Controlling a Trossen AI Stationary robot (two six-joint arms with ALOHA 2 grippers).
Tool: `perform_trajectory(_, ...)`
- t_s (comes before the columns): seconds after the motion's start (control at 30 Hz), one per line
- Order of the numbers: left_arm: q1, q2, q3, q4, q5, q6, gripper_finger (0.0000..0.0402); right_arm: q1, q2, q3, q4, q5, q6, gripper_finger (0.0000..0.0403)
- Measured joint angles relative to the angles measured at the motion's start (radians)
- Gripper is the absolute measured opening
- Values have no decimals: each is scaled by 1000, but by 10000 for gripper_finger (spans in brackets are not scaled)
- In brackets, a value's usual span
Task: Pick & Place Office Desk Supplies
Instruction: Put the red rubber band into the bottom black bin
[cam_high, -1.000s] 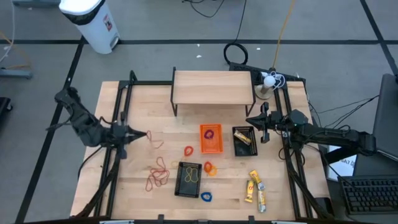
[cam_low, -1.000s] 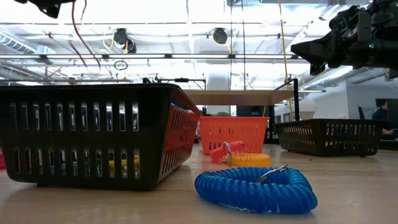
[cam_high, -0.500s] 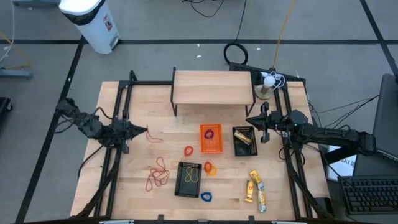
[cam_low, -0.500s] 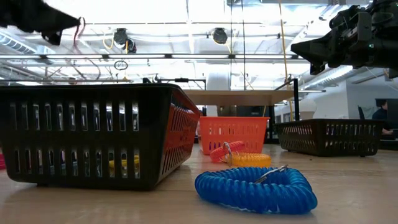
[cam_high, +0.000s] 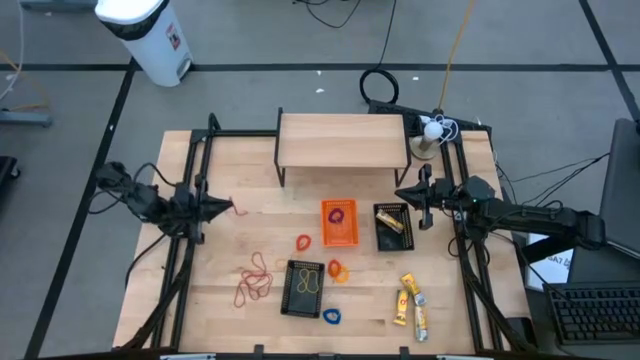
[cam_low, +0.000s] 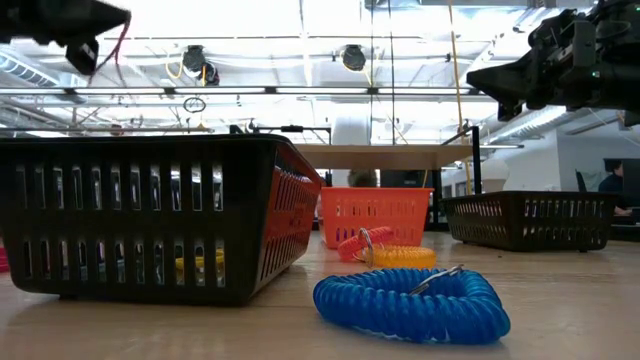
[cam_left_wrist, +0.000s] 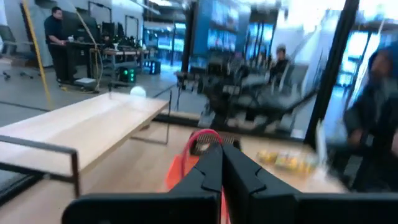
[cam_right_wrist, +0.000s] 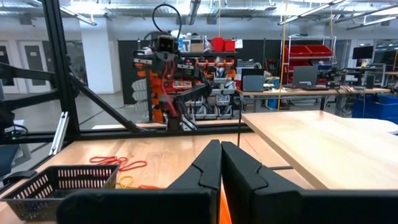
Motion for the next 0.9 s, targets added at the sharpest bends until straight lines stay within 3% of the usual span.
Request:
perform_trajectory(0.23,5,277,67,156,71,2,0,0,15,0,5,1,0,4)
perform_trajectory(0.57,60,816,393,126,276,-193,0,0,33,0,16,1,17,4)
perform_trajectory(0.9,118,1132,535,133,421,-395,0,0,33,0,17,-1,19,4)
